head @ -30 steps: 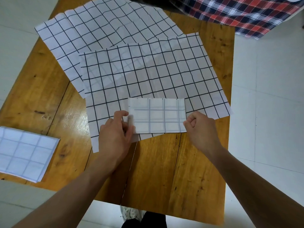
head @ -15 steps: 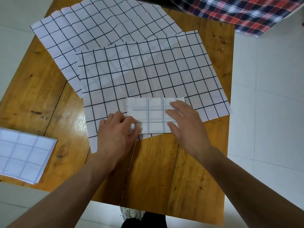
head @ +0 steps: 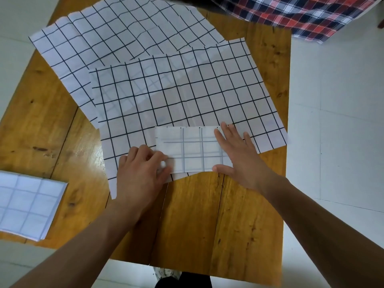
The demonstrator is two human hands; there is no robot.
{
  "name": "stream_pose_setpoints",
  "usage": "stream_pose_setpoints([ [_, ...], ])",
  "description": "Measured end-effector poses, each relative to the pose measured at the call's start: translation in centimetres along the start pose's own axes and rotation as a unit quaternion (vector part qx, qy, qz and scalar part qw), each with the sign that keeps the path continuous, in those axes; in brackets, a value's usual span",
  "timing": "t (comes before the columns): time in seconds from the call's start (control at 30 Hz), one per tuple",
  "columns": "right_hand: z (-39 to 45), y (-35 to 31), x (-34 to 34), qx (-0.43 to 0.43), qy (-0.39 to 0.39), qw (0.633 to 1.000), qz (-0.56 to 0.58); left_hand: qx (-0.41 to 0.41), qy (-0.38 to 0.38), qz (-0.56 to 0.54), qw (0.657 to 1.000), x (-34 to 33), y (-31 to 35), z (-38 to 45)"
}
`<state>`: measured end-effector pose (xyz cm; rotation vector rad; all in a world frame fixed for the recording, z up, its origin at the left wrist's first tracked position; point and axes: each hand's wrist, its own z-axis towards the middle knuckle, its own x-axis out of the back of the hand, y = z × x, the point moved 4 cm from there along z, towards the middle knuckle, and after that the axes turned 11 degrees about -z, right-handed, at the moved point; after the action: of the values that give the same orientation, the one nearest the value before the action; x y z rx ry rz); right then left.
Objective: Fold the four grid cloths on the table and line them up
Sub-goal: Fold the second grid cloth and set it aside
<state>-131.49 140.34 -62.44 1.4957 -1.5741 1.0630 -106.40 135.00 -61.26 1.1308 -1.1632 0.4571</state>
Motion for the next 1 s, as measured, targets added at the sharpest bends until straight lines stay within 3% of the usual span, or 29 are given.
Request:
stream_pose_setpoints([
  [0.1,0.0,0.3,-0.2,0.011,-0.005,1.000,-0.023,0.001,-0.023,0.061,0.998,0.0,1.4,0.4],
  [0.37,0.0,0.4,-0.4,0.017,0.002,1.000,-0.024,-0.045,-0.081,0.052,0.994,-4.6,7.5,2.8],
  [0.8,-1.3,2.6,-0.6,0.044,0.003,0.998,-0.036,-0.048,-0.132,0.093,0.986,-2.1,0.0,0.6],
  [1.0,-1.3,2.7,-0.1,0.033,0.031,0.998,0.030,-0.083,-0.134,0.089,0.984,-0.7,0.4,1.1],
])
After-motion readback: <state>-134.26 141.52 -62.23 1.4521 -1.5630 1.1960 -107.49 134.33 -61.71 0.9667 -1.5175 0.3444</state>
